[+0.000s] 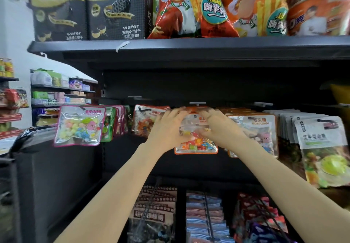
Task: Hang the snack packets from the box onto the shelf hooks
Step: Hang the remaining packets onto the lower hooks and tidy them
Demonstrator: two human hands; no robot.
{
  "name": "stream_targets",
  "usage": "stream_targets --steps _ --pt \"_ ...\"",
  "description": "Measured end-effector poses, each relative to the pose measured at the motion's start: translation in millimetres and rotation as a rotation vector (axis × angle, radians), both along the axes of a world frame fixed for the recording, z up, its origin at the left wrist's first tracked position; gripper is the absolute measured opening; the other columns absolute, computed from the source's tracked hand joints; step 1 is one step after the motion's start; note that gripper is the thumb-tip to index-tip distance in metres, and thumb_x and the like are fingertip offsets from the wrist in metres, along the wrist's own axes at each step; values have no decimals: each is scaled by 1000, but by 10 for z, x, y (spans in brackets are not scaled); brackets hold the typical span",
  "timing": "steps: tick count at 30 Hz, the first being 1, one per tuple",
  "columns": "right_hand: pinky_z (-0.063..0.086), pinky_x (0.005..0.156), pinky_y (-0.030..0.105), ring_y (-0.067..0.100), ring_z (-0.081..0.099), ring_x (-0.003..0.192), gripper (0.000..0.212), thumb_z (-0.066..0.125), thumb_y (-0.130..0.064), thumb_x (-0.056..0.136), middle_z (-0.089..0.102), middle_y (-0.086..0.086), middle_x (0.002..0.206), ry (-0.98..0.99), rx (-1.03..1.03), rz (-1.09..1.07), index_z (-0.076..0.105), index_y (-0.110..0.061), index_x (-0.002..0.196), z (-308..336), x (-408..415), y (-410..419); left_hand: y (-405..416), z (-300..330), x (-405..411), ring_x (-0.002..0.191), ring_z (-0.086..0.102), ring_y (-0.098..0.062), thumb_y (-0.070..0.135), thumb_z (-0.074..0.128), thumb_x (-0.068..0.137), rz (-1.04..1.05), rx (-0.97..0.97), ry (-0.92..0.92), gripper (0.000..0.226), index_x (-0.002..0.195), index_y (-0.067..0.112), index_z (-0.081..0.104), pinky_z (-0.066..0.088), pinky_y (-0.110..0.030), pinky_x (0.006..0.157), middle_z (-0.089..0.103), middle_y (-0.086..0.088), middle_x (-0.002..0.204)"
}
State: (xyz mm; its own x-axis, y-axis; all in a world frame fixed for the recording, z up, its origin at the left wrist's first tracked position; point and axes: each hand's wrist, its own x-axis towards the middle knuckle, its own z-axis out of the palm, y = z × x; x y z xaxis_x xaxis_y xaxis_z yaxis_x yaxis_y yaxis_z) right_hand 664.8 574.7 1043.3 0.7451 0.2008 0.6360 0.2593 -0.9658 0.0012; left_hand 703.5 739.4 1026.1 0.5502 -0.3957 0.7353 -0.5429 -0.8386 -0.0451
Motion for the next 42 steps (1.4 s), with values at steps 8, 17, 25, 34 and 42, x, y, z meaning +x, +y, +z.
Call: stream_targets --steps 8,17,25,34,42 --pt "53 80 36 25 61 100 25 70 -4 79 65 8 104 -421 82 188 69 -5 104 -354 -219 -42 52 -236 -219 128 43 -14 28 66 85 -84 -355 -85 55 136 25 48 35 -40 109 48 4 138" --pt "33 97 17 14 46 122 38 50 -20 96 52 2 131 -34 323 502 50 -14 133 -517 -215 614 553 -431 -210 96 54 -6 11 53 93 46 -739 91 25 117 12 61 39 -16 84 61 -4 116" --pt "31 107 30 25 33 135 70 52 -17 95 23 13 150 230 605 414 9 -13 150 -630 453 1302 815 -383 207 114 45 -6 10 47 96 -157 -834 354 39 135 11 43 32 -19 91 48 9 116" --pt "21 117 39 24 9 146 90 53 -23 94 -5 6 159 55 703 218 -18 -27 149 -584 1048 1536 924 -337 914 123 47 -21 24 53 94 -192 -805 422 62 147 14 21 41 -41 105 46 -6 137" --pt "31 104 34 21 31 139 62 36 -63 93 26 -3 153 -100 652 84 18 -38 147 -574 1246 1528 925 -347 1135 101 52 -16 30 56 92 -196 -822 474 49 132 12 34 41 -28 77 51 -2 118"
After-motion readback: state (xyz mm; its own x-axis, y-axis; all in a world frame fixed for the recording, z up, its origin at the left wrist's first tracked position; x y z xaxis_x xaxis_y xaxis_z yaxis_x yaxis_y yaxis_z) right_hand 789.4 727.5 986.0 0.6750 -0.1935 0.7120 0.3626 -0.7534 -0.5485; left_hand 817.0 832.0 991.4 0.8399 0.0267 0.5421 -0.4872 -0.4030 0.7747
